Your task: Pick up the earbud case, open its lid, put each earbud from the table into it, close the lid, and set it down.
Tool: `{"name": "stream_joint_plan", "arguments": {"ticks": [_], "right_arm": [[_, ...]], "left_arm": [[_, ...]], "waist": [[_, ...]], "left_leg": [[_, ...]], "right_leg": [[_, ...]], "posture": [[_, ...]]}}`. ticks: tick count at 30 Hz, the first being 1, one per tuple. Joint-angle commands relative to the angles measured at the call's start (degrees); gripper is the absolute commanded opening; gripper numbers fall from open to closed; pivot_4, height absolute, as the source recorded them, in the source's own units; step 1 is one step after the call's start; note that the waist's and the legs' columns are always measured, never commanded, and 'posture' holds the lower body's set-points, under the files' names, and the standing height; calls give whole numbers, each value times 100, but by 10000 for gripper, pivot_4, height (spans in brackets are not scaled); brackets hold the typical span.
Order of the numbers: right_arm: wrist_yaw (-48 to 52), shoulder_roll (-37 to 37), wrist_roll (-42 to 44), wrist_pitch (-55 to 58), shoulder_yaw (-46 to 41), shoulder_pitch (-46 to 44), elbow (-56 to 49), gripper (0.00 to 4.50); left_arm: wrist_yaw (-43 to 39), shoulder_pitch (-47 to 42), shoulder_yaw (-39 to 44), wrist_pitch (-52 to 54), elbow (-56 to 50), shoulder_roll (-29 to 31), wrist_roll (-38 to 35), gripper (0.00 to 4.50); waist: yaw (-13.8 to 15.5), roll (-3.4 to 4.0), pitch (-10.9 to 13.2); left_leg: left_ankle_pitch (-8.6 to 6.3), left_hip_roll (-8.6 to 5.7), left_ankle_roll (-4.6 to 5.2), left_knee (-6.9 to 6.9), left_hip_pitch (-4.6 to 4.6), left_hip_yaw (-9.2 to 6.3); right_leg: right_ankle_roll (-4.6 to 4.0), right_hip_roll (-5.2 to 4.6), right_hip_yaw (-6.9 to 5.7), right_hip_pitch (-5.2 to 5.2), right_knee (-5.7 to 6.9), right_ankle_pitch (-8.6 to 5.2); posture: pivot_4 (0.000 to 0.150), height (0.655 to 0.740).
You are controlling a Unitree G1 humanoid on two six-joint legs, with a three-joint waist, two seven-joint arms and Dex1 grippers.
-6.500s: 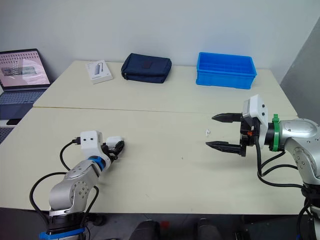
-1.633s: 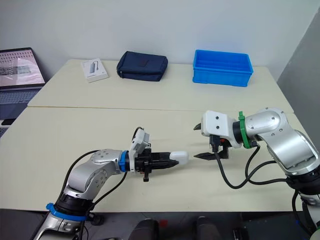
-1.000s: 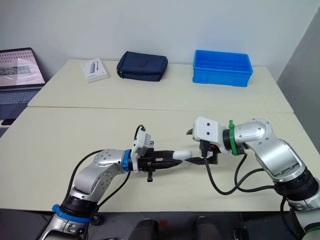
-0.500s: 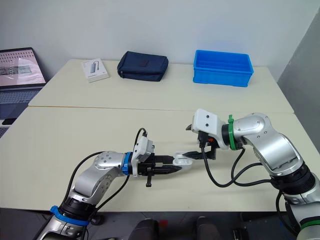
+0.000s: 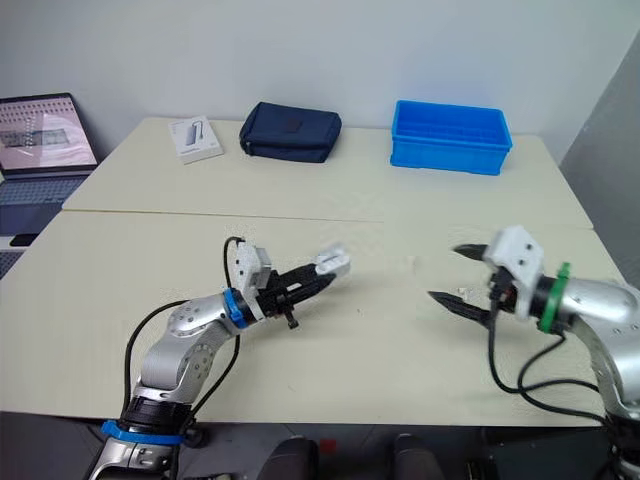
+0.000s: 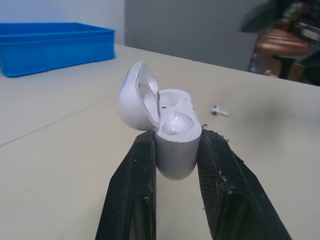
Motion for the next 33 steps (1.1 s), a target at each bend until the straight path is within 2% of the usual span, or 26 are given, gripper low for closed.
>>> {"name": "stream_joint_plan", "arguments": {"ticks": [1, 8, 17, 23, 27, 31, 33], "right_arm": [[40, -23, 115, -329, -902, 761, -238, 45000], [152, 38, 128, -444, -1872, 2434, -99, 45000], [-56, 192, 146, -577, -1915, 2881, -125, 45000], [-54, 79, 82, -713, -1899, 2773, 186, 45000], [-93, -28, 142, -603, -1600, 2532, 5, 45000], [-738, 210, 346, -57, -656, 1545, -514, 45000], [-1292, 469, 15, 160, 36, 887, -503, 45000]], "left_arm": [[222, -26, 211, -251, 20, -54, 43, 7774], [409, -19, 350, -682, 240, -61, 214, 7774], [603, 55, 396, -982, 337, -50, 353, 7774], [633, 113, 420, -1036, 366, -41, 392, 7773], [639, 141, 418, -1034, 381, -26, 397, 7774], [659, 136, 406, -1033, 422, -30, 420, 7774], [665, 138, 397, -1038, 437, -38, 435, 7773]], "waist": [[-8, 2, -1], [-46, 3, -2], [-39, 3, -2], [-37, 3, -2], [-46, 3, -2], [-84, 2, -2], [-87, 1, -2]], "left_leg": [[0, 0, 0, 0, 4, 2], [1, 1, 0, 2, 32, 8], [1, 0, -1, 1, 35, 11], [0, 0, -1, 0, 35, 13], [0, 0, -1, 0, 36, 14], [0, 3, -1, 0, 37, 12], [1, 3, -1, -3, 37, 7]], "right_leg": [[0, 0, 2, 1, 1, 0], [-3, 2, 11, 17, 8, 5], [-5, 3, 17, 19, 6, 7], [-5, 3, 17, 19, 5, 6], [-5, 3, 20, 18, 5, 7], [-7, 8, 22, 16, 8, 8], [-8, 11, 20, 16, 8, 9]], "posture": [[1500, 7357], [1500, 7357], [1500, 7357], [1500, 7357], [1500, 7357], [1500, 7357], [1500, 7357]]}}
